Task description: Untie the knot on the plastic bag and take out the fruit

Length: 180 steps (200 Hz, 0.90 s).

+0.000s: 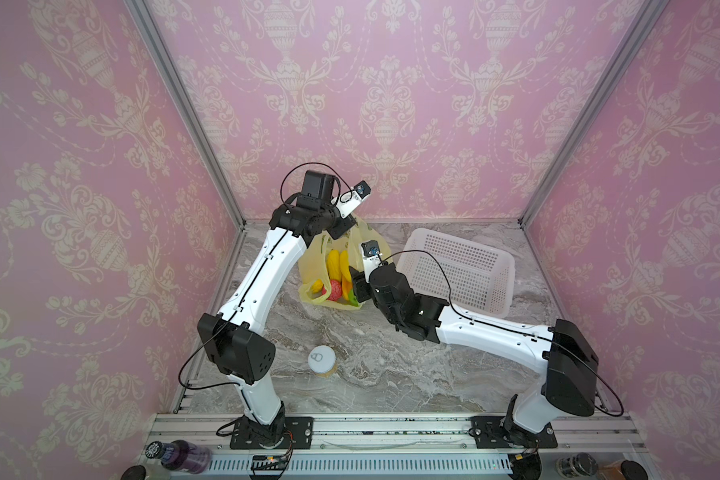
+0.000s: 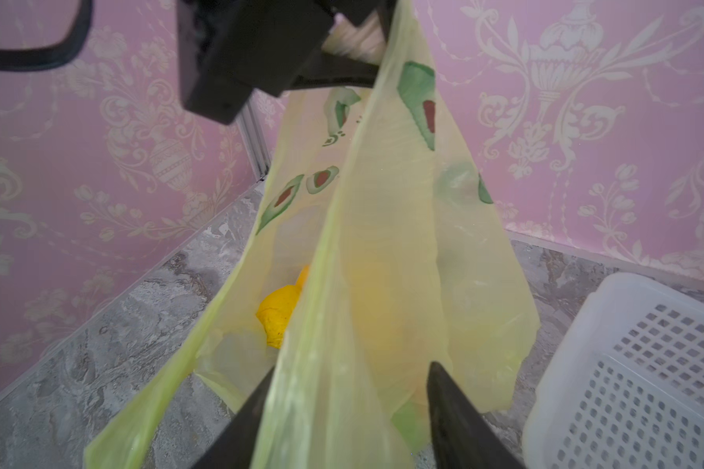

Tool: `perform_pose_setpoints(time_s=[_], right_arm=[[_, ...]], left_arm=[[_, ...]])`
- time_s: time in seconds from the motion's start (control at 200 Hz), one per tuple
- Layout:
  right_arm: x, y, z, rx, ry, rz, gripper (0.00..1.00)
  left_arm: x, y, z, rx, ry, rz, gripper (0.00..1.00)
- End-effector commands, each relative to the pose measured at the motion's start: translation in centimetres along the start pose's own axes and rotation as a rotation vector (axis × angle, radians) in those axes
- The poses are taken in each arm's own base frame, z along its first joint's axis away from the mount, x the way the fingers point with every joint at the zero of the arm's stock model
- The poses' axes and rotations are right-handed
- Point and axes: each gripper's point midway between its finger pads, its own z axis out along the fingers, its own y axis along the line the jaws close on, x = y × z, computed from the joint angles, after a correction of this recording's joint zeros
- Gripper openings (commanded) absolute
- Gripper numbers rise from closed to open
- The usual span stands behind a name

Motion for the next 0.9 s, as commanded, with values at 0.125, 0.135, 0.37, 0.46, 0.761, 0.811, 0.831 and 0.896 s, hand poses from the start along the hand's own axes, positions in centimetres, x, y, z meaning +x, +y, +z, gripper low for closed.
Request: perform_pose_setpoints(time_s=[0.125, 0.135, 0.37, 0.46, 0.761, 0.811, 0.831, 0.896], right_arm=[[2.8, -5.4, -1.6, 0.203, 0.02, -0.004, 0.1], [2.9, -5.6, -1.7, 0.21, 0.022, -0.002, 0.09], [5.0, -12.0, -4.1, 0.329, 0.069, 0.06, 0.03], [5.1, -14.0, -6.1, 0.4, 0.057, 0.077, 0.02], [4.8, -15.9, -8.6, 0.436, 0.029, 0.104, 0.02], [4.7, -16.3, -8.9, 0.456, 0.023, 0.097, 0.03], [4.7, -16.5, -9.1, 0.465, 0.019, 0.096, 0.03], [4.8, -17.3, -9.7, 0.499, 0.015, 0.09, 0.05]], left_arm=[[0.1, -0.8, -1.0, 0.05, -0.01, 0.016, 0.0], [0.1, -0.9, -1.0, 0.051, -0.008, 0.017, 0.0], [0.9, -2.4, 0.3, 0.098, 0.006, 0.062, 0.0], [1.2, -2.2, 0.9, 0.091, 0.033, 0.06, 0.0], [-0.2, -4.4, -0.9, 0.118, -0.041, 0.024, 0.0], [-0.8, -4.2, -1.6, 0.093, -0.082, 0.03, 0.0], [-1.0, -4.1, -1.8, 0.088, -0.096, 0.032, 0.01], [-1.7, -4.1, -2.7, 0.087, -0.137, 0.036, 0.02]])
